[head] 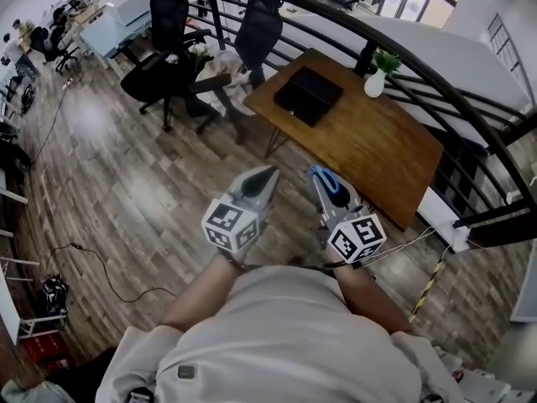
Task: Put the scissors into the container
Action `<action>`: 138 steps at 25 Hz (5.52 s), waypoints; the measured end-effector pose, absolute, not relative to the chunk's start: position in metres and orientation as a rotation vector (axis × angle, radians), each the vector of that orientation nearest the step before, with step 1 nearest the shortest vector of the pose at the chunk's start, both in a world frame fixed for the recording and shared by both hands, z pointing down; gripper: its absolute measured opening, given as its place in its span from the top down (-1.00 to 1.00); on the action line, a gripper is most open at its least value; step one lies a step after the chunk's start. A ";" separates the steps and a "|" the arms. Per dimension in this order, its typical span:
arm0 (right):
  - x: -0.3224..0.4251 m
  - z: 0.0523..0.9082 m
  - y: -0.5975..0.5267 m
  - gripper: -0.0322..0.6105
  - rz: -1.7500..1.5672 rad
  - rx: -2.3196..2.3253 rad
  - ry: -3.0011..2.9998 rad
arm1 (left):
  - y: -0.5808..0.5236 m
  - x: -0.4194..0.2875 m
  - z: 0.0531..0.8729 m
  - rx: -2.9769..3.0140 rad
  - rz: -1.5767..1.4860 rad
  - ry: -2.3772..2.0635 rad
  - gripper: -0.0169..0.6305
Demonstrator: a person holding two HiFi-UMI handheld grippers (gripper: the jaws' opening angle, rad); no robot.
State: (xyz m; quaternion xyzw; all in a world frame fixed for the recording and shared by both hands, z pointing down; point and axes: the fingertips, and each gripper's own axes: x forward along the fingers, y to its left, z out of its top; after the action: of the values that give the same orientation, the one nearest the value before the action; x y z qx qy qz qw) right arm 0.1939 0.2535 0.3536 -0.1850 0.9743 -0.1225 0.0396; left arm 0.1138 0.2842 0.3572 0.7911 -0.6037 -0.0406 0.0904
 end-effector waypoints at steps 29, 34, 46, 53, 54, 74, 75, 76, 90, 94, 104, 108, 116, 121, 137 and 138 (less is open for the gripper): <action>0.178 0.362 0.122 0.72 -0.419 -0.631 2.967 | 0.141 0.103 0.363 2.395 -0.080 -1.698 0.94; 0.132 0.361 0.095 0.72 -0.415 -0.661 2.957 | 0.113 0.059 0.363 2.415 -0.081 -1.662 0.94; 0.003 0.344 0.043 0.72 -0.408 -0.665 2.946 | 0.062 -0.066 0.346 2.434 -0.068 -1.634 0.94; -0.044 0.341 0.036 0.72 -0.406 -0.682 2.943 | 0.058 -0.114 0.343 2.440 -0.091 -1.615 0.94; -0.050 0.343 0.035 0.72 -0.409 -0.680 2.946 | 0.058 -0.121 0.345 2.434 -0.095 -1.615 0.94; -0.102 0.372 -0.009 0.72 -0.458 -0.526 3.030 | 0.018 -0.160 0.381 2.309 -0.047 -1.678 0.94; -0.102 0.373 -0.014 0.72 -0.461 -0.524 3.031 | 0.014 -0.159 0.383 2.304 -0.048 -1.678 0.94; -0.101 0.375 -0.020 0.72 -0.468 -0.522 3.032 | 0.008 -0.159 0.384 2.298 -0.049 -1.680 0.94; -0.051 0.371 -0.155 0.72 -0.462 -0.557 3.003 | -0.124 -0.115 0.378 2.329 -0.092 -1.656 0.94; -0.024 0.363 -0.194 0.72 -0.429 -0.583 2.989 | -0.164 -0.096 0.372 2.342 -0.146 -1.644 0.94; 0.031 0.351 -0.245 0.72 -0.369 -0.683 2.945 | -0.238 -0.026 0.364 2.452 -0.150 -1.458 0.94; 0.043 0.351 -0.263 0.72 -0.383 -0.754 2.917 | -0.259 -0.016 0.365 2.476 -0.133 -1.401 0.94; 0.045 0.350 -0.277 0.72 -0.374 -0.911 2.870 | -0.282 -0.015 0.369 2.537 -0.090 -1.251 0.94; 0.042 0.347 -0.281 0.72 -0.368 -1.009 2.830 | -0.293 -0.017 0.364 2.598 -0.053 -1.181 0.94; -0.001 0.338 -0.278 0.72 -0.347 -1.287 2.664 | -0.301 -0.058 0.348 2.762 0.010 -0.901 0.94; -0.006 0.339 -0.277 0.72 -0.347 -1.300 2.653 | -0.301 -0.062 0.348 2.771 0.020 -0.885 0.94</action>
State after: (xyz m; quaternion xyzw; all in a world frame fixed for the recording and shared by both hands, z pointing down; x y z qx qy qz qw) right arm -0.0058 -0.2773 0.3385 -0.4354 0.8888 -0.1164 0.0835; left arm -0.0619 -0.3012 0.3483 0.9462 -0.3022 0.0067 0.1159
